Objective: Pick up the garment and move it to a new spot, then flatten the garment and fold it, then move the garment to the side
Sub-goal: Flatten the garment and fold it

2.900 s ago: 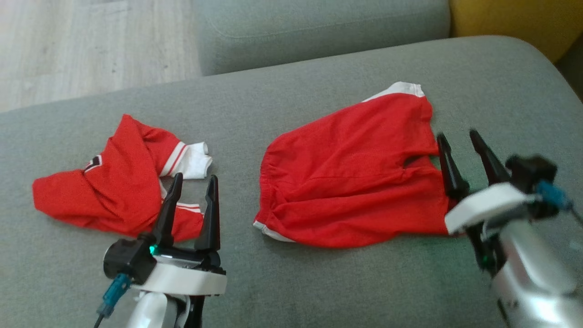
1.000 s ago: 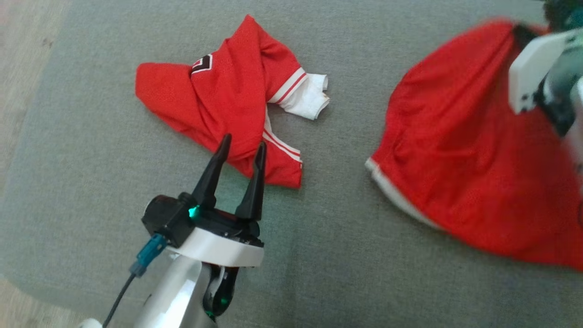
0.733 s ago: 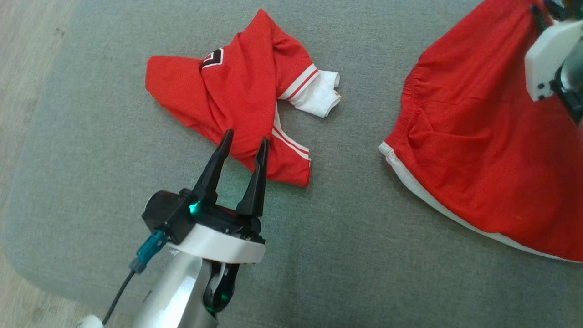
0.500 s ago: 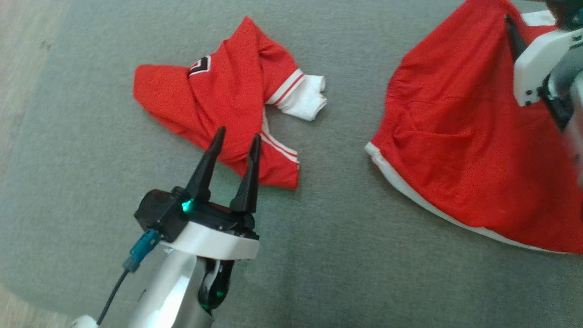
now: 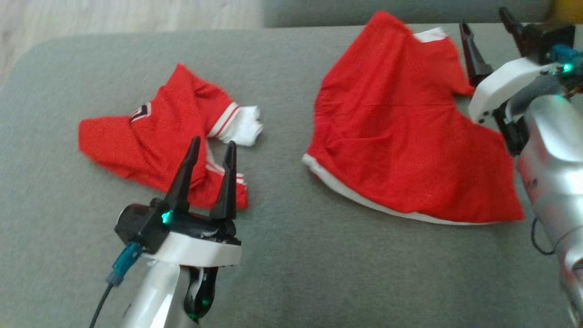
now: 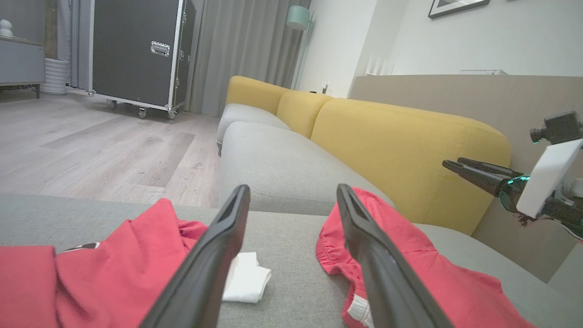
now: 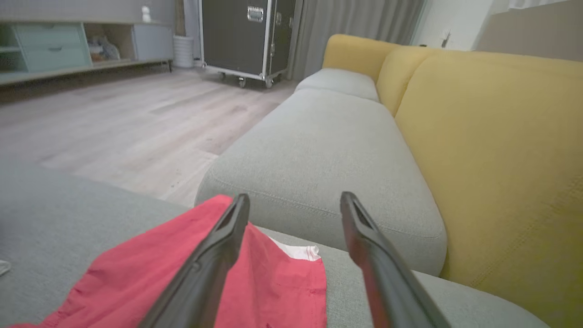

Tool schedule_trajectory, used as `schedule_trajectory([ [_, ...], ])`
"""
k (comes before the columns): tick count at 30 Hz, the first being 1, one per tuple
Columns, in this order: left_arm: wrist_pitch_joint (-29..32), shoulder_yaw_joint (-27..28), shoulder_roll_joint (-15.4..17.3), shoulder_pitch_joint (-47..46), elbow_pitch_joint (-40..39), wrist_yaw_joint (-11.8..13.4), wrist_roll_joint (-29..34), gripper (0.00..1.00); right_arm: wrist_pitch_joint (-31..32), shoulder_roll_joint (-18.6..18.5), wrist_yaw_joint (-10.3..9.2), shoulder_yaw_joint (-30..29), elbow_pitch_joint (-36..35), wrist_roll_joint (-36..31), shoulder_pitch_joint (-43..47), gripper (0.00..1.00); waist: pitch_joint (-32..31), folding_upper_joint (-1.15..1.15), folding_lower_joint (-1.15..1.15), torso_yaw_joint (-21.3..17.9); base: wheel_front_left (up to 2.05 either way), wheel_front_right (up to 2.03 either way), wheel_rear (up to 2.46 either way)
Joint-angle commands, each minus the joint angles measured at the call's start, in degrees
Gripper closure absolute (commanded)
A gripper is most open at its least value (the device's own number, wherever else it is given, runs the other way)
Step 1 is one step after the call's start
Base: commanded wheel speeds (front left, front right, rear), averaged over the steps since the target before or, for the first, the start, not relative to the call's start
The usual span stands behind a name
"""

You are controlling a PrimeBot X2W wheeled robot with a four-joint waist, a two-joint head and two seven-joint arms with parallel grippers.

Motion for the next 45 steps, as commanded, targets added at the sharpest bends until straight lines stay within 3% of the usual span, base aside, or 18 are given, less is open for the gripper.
schedule_trajectory([
  [1, -0.4, 2.4, 0.2, -0.8, -2.2, 0.1, 0.5, 0.0, -0.7, 0.9, -0.04, -0.3, -4.0, 0.4, 1.4, 0.0, -2.9, 0.0, 0.01, -3.5, 0.0, 0.0, 0.0],
  [6, -0.4, 3.5, 0.2, 0.6, -2.6, 0.1, 0.4, 0.0, -0.8, 2.1, -0.04, -6.8, -16.9, 0.0, 10.8, 0.0, -5.0, 0.0, 0.01, -6.6, 0.0, 0.0, 0.0],
  [11, -0.4, 4.1, 0.2, 2.1, -2.7, 0.1, 0.2, 0.0, -0.8, 6.4, -0.04, -15.6, -29.4, -2.8, 23.9, 0.0, -6.5, 0.0, 0.01, -8.8, 0.0, 0.0, 0.0],
  [19, -0.4, 4.1, 0.2, 3.5, -1.7, 0.1, -0.4, 0.0, -0.8, 12.0, -0.04, -22.4, -41.1, -7.6, 41.8, 0.0, -7.5, 0.0, 0.01, -10.6, 0.0, 0.0, 0.0],
  [29, -0.4, 2.4, 0.9, 2.8, 0.3, 0.1, 0.7, 0.0, -0.8, 12.4, -0.04, -21.8, -46.7, -4.2, 46.8, 0.0, -5.8, 0.0, 0.01, -12.4, 0.0, 0.0, 0.0],
  [38, 3.0, -11.6, 7.8, -5.4, 10.3, 0.1, 0.6, 0.0, -0.8, 12.4, -0.04, -22.2, -47.7, -3.5, 46.9, 0.0, -1.7, 0.0, 0.01, -14.5, 0.0, 0.0, 0.0],
  [45, 6.3, -15.7, 11.8, -12.8, 17.2, 0.2, -1.0, 0.0, -0.8, 12.4, -0.04, -22.6, -48.2, -2.3, 45.9, 0.0, 1.6, 0.0, 0.01, -16.0, 0.0, 0.0, 0.0],
])
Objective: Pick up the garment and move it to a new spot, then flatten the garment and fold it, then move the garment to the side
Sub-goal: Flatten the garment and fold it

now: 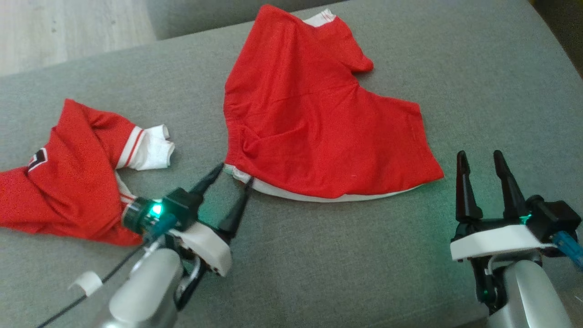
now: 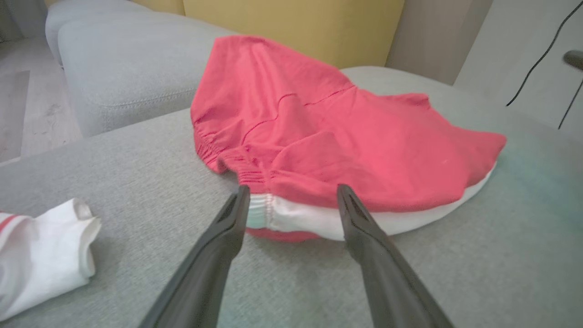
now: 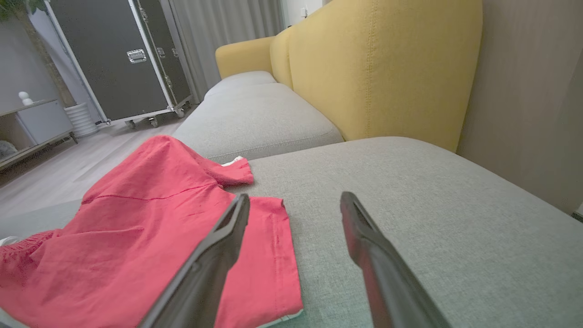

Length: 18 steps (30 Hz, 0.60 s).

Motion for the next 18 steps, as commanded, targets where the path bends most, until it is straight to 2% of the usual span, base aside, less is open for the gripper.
schedule_trajectory([
  [1, 0.1, 2.2, 2.0, -3.2, 0.2, 0.5, 0.1, 0.0, -0.6, -0.2, -0.04, 1.0, -2.1, 0.7, -2.1, 0.0, 1.1, 0.0, -0.01, -0.8, 0.0, 0.0, 0.0],
  [5, -0.1, 2.7, 2.4, -5.1, 3.3, 1.2, 0.4, 0.0, -0.6, -0.2, -0.04, 0.7, -2.2, 1.1, -2.4, 0.0, 1.8, 0.0, -0.01, -1.2, 0.0, 0.0, 0.0],
  [16, -1.0, -0.2, 2.0, -7.9, 6.2, 0.4, -1.5, 0.0, -0.6, -0.2, -0.04, 0.7, -1.4, 1.2, -3.1, 0.0, 2.9, 0.0, -0.01, -1.7, 0.0, 0.0, 0.0],
  [17, -1.0, -0.6, 2.0, -8.1, 6.4, 0.3, -1.7, 0.23, -0.6, -0.2, -0.04, 0.7, -0.9, 1.1, -3.2, 0.0, 2.9, 0.0, -0.01, -1.7, 0.0, 0.0, 0.0],
  [18, -1.1, -0.8, 2.0, -8.2, 6.4, 0.3, -1.9, 0.83, -0.6, -0.2, -0.04, 0.7, -0.3, 0.9, -3.2, 0.0, 3.0, 0.0, -0.01, -1.8, 0.0, 0.0, 0.0],
])
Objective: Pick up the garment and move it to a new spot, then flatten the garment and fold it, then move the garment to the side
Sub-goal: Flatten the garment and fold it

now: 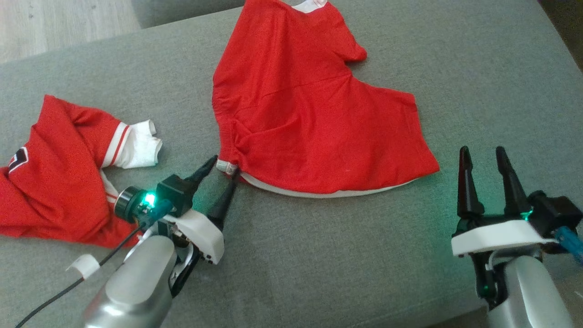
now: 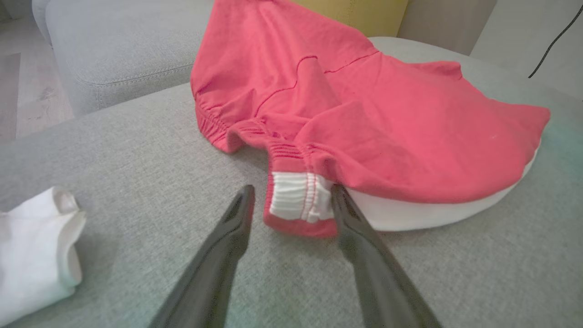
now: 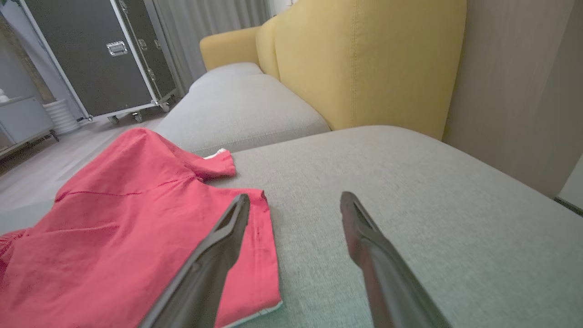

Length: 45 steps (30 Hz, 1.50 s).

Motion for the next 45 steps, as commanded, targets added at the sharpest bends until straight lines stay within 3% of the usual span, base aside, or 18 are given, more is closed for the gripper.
schedule_trajectory([
  [1, -1.0, 1.2, 1.0, -2.8, -1.2, -0.2, -0.6, 1.0, -0.6, -0.2, -0.04, 1.4, -0.2, -0.5, -1.9, 0.0, 0.1, 0.0, 0.0, -0.1, 0.0, 0.0, 0.0],
  [22, -3.7, -1.3, 0.2, -2.9, -5.4, 0.1, -1.6, 1.0, 6.2, -0.2, -0.04, 1.1, 17.8, -7.4, -7.7, 0.0, 0.1, 0.0, 0.0, 3.1, 0.0, 0.0, 0.0],
  [37, -2.9, -2.3, 0.6, -2.2, -6.3, 0.7, -2.4, 1.0, 4.8, -0.2, -0.04, 3.7, 27.0, -8.7, -12.8, 0.0, -1.1, 0.0, 0.0, 4.1, 0.0, 0.0, 0.0],
  [38, -2.8, -2.4, 0.6, -2.1, -6.2, 0.7, -2.4, 1.0, 4.7, -0.2, -0.04, 3.8, 27.4, -8.8, -13.0, 0.66, -1.2, 0.0, 0.0, 4.2, 0.0, 0.0, 0.0],
  [39, -2.7, -2.4, 0.6, -1.9, -6.1, 0.8, -2.6, 1.0, 4.4, -0.2, -0.04, 3.9, 27.6, -8.9, -13.2, 1.0, -1.4, 0.0, 0.0, 4.1, 0.0, 0.0, 0.0],
  [45, -2.6, -2.4, 1.2, -0.4, -5.5, 1.5, -3.3, 1.0, 1.8, -0.2, -0.04, 4.1, 26.4, -6.5, -13.9, 1.0, -3.4, 0.0, 0.0, 3.4, 0.0, 0.0, 0.0],
])
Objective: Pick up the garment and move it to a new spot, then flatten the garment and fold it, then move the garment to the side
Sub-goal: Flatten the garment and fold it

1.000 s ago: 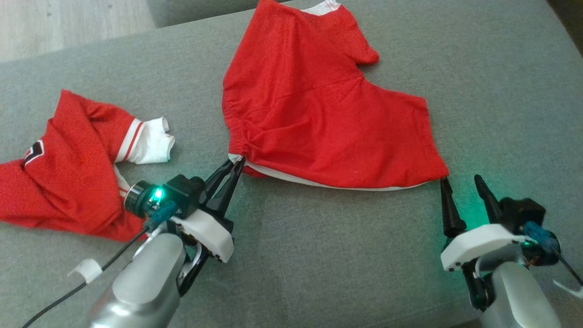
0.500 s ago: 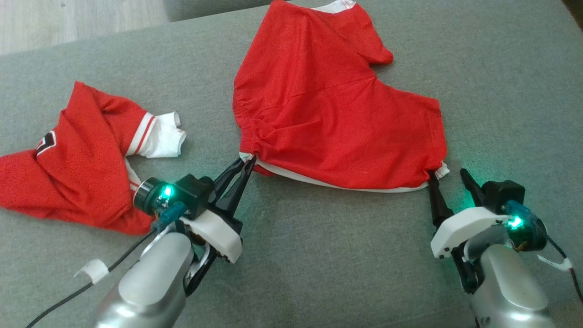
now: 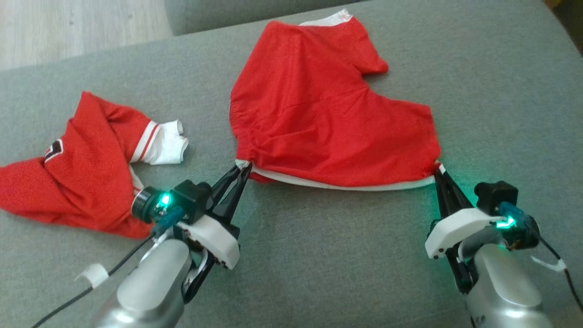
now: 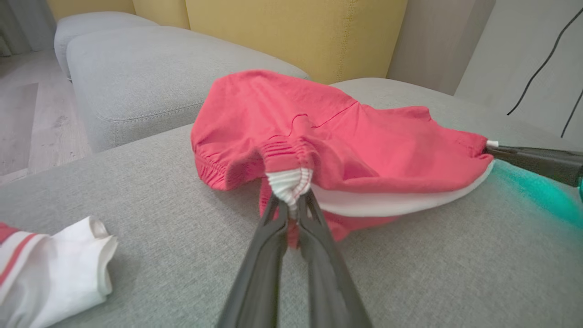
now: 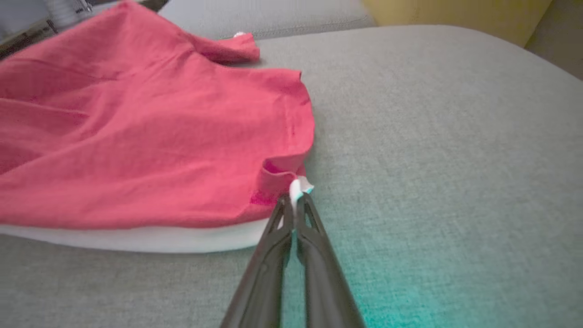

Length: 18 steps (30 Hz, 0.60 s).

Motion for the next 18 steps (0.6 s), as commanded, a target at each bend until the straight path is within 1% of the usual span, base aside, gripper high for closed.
schedule_trajectory([
  [1, -0.3, 1.7, 1.7, -0.3, -1.3, 0.9, -0.9, 1.0, -1.4, -0.1, -0.04, 1.7, -2.7, 1.9, -1.9, 1.0, -1.2, 0.0, 0.0, -0.6, 0.0, 0.0, 0.0],
  [3, -0.4, 1.8, 1.9, -0.1, -1.3, 1.1, -0.9, 1.0, -1.7, -0.1, -0.04, 1.7, -3.6, 2.7, -2.0, 1.0, -1.7, 0.0, 0.0, -0.8, 0.0, 0.0, 0.0],
  [7, -0.7, 2.6, 2.7, 0.4, -2.1, 1.8, -1.4, 1.0, -2.1, -0.1, -0.04, 2.6, -8.1, 9.2, -2.2, 1.0, -3.7, 0.0, 0.0, -1.7, 0.0, 0.0, 0.0],
  [11, -0.1, 3.5, 3.9, -0.3, -4.1, 2.2, -2.1, 1.0, -1.1, -0.1, -0.04, 3.6, -13.7, 13.4, -3.2, 1.0, -5.7, 0.0, 0.0, -2.4, 0.0, 0.0, 0.0],
  [14, 1.4, 4.3, 5.1, -2.1, -6.1, 2.2, -2.5, 1.0, 0.4, -0.1, -0.04, 4.0, -18.2, 15.3, -4.6, 1.0, -7.1, 0.0, 0.0, -2.7, 0.0, 0.0, 0.0],
  [18, 3.8, 5.4, 7.1, -6.8, -9.0, 2.1, -2.2, 1.0, 1.6, -0.1, -0.04, 3.1, -23.3, 16.4, -7.4, 1.0, -8.7, 0.0, 0.0, -2.8, 0.0, 0.0, 0.0],
])
